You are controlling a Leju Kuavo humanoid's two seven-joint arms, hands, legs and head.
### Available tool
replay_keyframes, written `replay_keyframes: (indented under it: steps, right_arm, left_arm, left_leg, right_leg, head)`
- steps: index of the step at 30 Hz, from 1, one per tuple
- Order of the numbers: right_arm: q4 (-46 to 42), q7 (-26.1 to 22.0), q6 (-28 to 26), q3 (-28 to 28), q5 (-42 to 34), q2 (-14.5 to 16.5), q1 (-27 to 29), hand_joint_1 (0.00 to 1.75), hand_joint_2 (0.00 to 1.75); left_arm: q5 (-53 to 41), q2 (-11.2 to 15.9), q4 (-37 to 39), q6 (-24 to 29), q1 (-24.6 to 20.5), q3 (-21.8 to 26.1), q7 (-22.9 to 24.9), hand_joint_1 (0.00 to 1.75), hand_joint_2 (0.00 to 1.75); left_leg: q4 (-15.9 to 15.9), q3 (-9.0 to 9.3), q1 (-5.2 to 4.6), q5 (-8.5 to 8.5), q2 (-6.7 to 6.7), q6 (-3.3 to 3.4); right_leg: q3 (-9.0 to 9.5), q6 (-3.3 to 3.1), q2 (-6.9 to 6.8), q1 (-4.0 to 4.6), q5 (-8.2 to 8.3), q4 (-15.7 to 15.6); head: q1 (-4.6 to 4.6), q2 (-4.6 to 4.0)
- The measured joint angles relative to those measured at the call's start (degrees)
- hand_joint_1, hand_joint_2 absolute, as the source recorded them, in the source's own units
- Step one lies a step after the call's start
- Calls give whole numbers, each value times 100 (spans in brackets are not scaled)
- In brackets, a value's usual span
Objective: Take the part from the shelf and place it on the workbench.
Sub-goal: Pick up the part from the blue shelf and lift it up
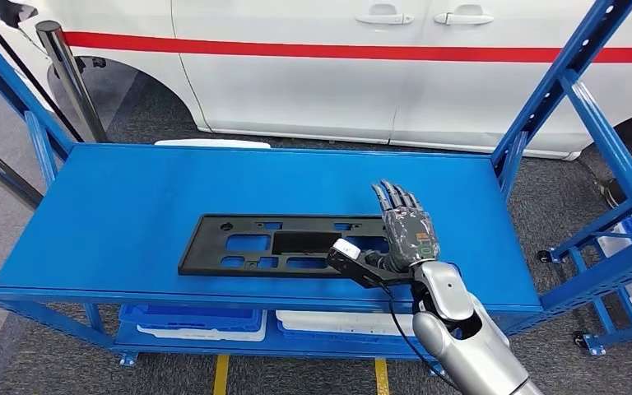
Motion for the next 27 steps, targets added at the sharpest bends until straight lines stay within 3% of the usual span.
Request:
replay_keyframes:
  steps: [2, 3, 4, 5, 7, 9, 13, 15, 17, 18, 19, 20, 23, 25, 27]
  right_arm:
    - [20, -3, -51, -4, 36, 0, 9, 0, 175]
    - [28, 2, -99, -4, 80, 0, 20, 0, 175]
    - [34, 12, -162, -4, 137, 0, 28, 0, 175]
    - [37, 26, -243, -4, 212, 0, 31, 0, 175]
    - [21, 69, -551, -5, 486, 3, 43, 0, 175]
    - [-64, 145, -1145, -9, 1078, 54, 116, 0, 175]
    - [-445, 364, -2357, -20, 2497, 275, 398, 0, 0]
    - [-658, 469, -2621, -4, 2757, 343, 464, 0, 0]
    - [-791, 543, -2679, 22, 2791, 369, 512, 0, 0]
    - [-834, 545, -2680, 38, 2785, 387, 550, 0, 0]
    - [-865, 520, -2677, 50, 2752, 413, 593, 0, 0]
    - [-888, 459, -2671, 59, 2681, 444, 631, 0, 0]
    - [-916, 194, -2641, 65, 2287, 550, 686, 0, 0]
    - [-916, 52, -2619, 62, 2034, 598, 698, 0, 0]
    - [-916, -53, -2584, 59, 1834, 634, 711, 0, 0]
  left_arm:
    - [-9, 2, 0, 0, -2, 1, -6, 0, 0]
    - [-16, 2, 0, 0, -2, 1, -9, 0, 0]
    - [-26, 2, 0, 0, -2, 1, -11, 0, 0]
    - [-34, 2, 0, -2, -2, 1, -11, 0, 0]
    - [-57, 1, 0, -6, -1, 1, -11, 0, 0]
    - [-96, -3, 0, -9, -3, 1, -9, 0, 0]
    - [-208, -5, 0, -3, -5, 1, 16, 0, 0]
    - [-241, -7, 0, 2, -17, 1, 21, 0, 0]
    - [-256, -10, 0, 4, -20, 1, 21, 0, 0]
    - [-261, -12, 0, 5, -15, 1, 21, 0, 0]
    - [-267, -13, 0, 6, -9, 1, 21, 0, 0]
    - [-273, -13, 0, 8, -7, 2, 19, 0, 0]
    - [-285, -13, 0, 11, -20, 7, -5, 0, 0]
    - [-291, -13, 0, 7, -31, 11, -22, 0, 0]
    - [-297, -16, 0, -3, -27, 17, -30, 0, 0]
  left_leg:
    - [2, -11, -8, 3, 0, 31]
    - [6, -12, -12, 1, -1, 32]
    - [11, -9, -13, -2, -4, 32]
    - [16, -2, -14, -8, -6, 26]
    - [32, 8, -21, -28, -11, 1]
    - [53, -11, -39, -40, -18, -48]
    - [110, -44, -34, -115, -17, -169]
    - [534, -220, -21, -396, -14, -220]
    - [1262, -546, -16, -733, -13, -253]
    - [1530, -670, -13, -805, -13, -264]
    - [1608, -708, -13, -770, -12, -269]
    - [1470, -643, -13, -632, -12, -266]
    - [384, -129, -24, -123, -14, -213]
    - [54, 20, -46, -70, -20, -177]
    - [24, 29, -44, -61, -20, -133]
  right_leg:
    - [-334, 25, -1, -13, -320, 719]
    - [-437, 33, -2, -20, -363, 934]
    - [-447, 35, -3, -25, -297, 950]
    - [-350, 31, -4, -29, -132, 742]
    - [10, 4, -7, -26, 236, -3]
    - [224, -35, -5, 1, 361, -480]
    - [250, -146, 5, 0, 365, -591]
    - [273, -208, -5, -20, 378, -624]
    - [280, -239, -17, -11, 370, -624]
    - [284, -246, -20, -6, 365, -621]
    - [289, -251, -19, -3, 361, -618]
    - [299, -251, -14, -3, 356, -615]
    - [331, -216, -2, 8, 329, -603]
    - [323, -169, -2, 26, 324, -596]
    - [316, -121, 0, 33, 325, -599]
  head:
    - [-1, 0]
    - [-1, 0]
    - [-1, 0]
    - [0, 0]
    - [0, 0]
    - [-1, 0]
    - [-3, 0]
    - [-4, 0]
    - [-3, 0]
    - [-3, 0]
    - [-3, 0]
    - [-4, 0]
    - [-2, 0]
    - [-2, 0]
    - [-3, 0]
